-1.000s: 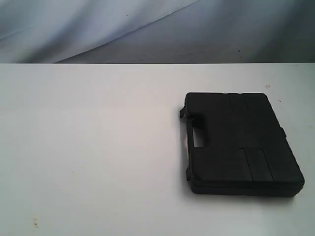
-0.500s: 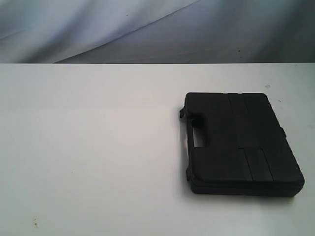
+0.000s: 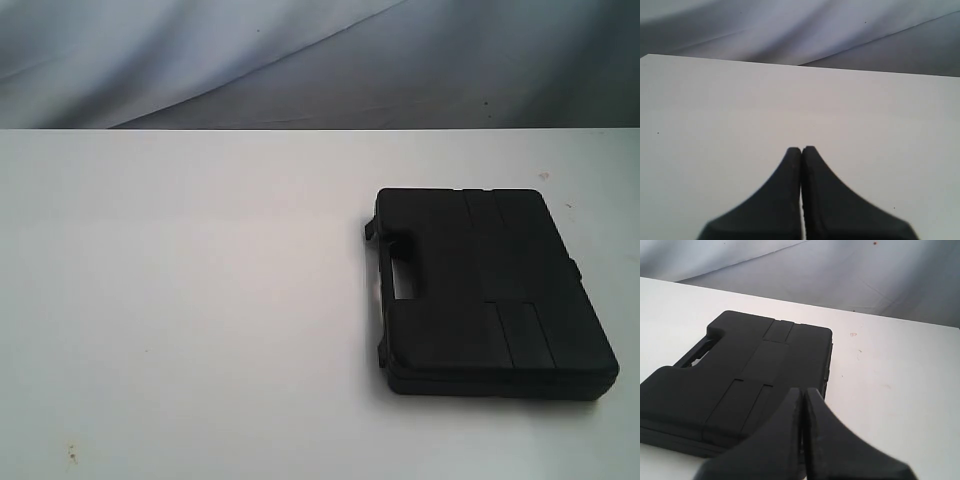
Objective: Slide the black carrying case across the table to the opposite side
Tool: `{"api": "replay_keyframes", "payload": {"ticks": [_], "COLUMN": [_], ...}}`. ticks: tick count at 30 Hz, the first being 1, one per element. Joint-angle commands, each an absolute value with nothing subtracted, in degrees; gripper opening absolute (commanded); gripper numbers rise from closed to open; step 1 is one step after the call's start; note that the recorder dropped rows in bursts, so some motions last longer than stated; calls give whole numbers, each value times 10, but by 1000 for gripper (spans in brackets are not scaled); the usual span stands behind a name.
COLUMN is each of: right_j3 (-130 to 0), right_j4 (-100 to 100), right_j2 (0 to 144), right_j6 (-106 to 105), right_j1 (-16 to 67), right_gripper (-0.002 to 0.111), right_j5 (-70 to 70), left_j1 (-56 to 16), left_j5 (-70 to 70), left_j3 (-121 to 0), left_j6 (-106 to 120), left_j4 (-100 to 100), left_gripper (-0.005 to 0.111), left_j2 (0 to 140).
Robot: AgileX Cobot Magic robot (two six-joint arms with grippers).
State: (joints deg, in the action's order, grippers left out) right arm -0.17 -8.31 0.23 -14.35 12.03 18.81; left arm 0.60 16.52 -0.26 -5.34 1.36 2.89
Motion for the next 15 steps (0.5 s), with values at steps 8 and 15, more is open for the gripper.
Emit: {"api": "replay_keyframes", "payload": {"ticks": [8,15], "right_j3": [0,0], "right_j4": [-77,-69], "right_j2": [0,0], "right_j6": [-151,-149], "right_j1": [121,121], "right_gripper": [0,0], "right_j5": [174,59], "left_j1": [8,8], "left_j5": [161,161], "left_j3": [0,0], "left_j6": [-55,-55], "left_j4": [14,14], "left_gripper": [0,0], "left_j2": [28,28]}}
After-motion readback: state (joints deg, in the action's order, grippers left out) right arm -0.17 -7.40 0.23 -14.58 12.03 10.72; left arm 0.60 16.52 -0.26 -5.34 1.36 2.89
